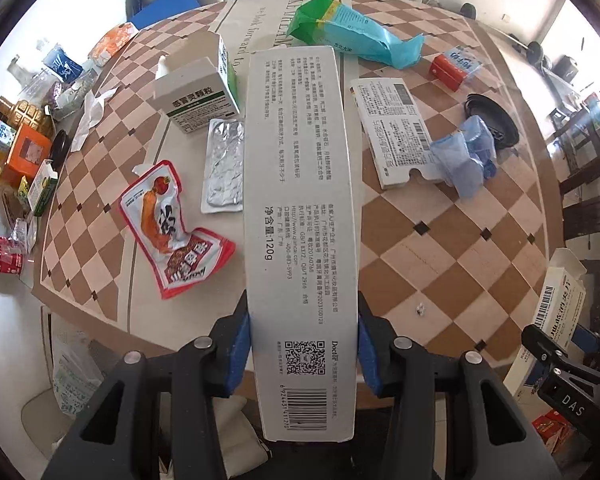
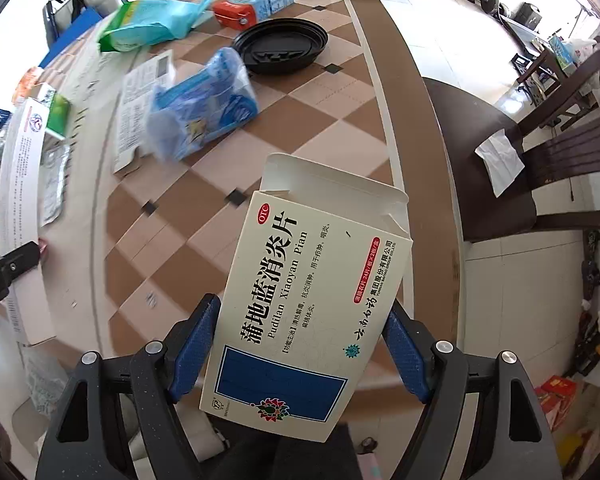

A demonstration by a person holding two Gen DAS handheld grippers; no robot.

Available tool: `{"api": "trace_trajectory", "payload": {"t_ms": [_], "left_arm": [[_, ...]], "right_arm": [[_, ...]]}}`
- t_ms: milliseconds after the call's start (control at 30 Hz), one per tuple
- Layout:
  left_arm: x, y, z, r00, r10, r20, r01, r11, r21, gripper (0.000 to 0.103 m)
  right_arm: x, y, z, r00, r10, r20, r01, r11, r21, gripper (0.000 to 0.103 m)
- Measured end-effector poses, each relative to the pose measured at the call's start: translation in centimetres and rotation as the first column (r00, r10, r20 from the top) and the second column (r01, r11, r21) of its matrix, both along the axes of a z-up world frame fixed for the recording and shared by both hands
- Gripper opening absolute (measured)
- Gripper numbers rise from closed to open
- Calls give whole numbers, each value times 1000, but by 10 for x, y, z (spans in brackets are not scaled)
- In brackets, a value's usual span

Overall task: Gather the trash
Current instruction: 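Carry both boxes over the white bin and open both tools to drop them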

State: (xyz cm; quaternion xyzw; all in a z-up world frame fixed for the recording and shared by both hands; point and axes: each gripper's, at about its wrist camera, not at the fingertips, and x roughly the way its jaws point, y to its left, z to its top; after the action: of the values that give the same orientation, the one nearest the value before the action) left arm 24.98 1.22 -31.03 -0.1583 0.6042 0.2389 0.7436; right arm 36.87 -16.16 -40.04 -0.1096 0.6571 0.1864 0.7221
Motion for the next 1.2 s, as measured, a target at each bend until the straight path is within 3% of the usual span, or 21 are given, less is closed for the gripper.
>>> {"api": "trace_trajectory", "payload": {"t_ms": [167,267,467,600,733,933,1033,1100,1167,1200], "left_arm": [[-76,-18,23,997,4,72,-1,999,-40,42],[-123,-31,21,998,20,66,-14,997,-80,42],[-187,-55,-34,997,60,-39,-67,973,-219,42],[-196,-63,-103,990,75,-118,-109,942,-317,42],[-178,-66,-195,983,74,-171,-141,896,-420,42],[-130,-62,-341,969,29,-244,-144,870,-472,42],[-111,-55,-393,967,33,-252,-160,850,-502,44],[-102,-49,-421,968,51,-246,-180,822,-540,45],[-99,-43,-443,966,73,-248,-206,797,-568,49],[-98,-41,-453,964,84,-251,-220,784,-580,63]], "right_arm": [[-56,-25,26,1000,6,6,-6,998,70,81],[-95,-38,32,999,33,-16,-31,994,100,81],[-163,-55,-2,981,138,-133,-127,988,86,81],[-187,-60,-56,958,190,-215,-187,982,31,81],[-193,-63,-129,938,219,-270,-234,972,-25,81],[-173,-52,-250,931,229,-284,-260,963,-76,81],[-156,-44,-311,929,214,-304,-248,965,-79,81],[-147,-40,-348,929,195,-316,-230,970,-75,81],[-140,-33,-380,921,203,-333,-237,970,-63,81],[-137,-31,-393,919,204,-337,-239,969,-64,81]]}}
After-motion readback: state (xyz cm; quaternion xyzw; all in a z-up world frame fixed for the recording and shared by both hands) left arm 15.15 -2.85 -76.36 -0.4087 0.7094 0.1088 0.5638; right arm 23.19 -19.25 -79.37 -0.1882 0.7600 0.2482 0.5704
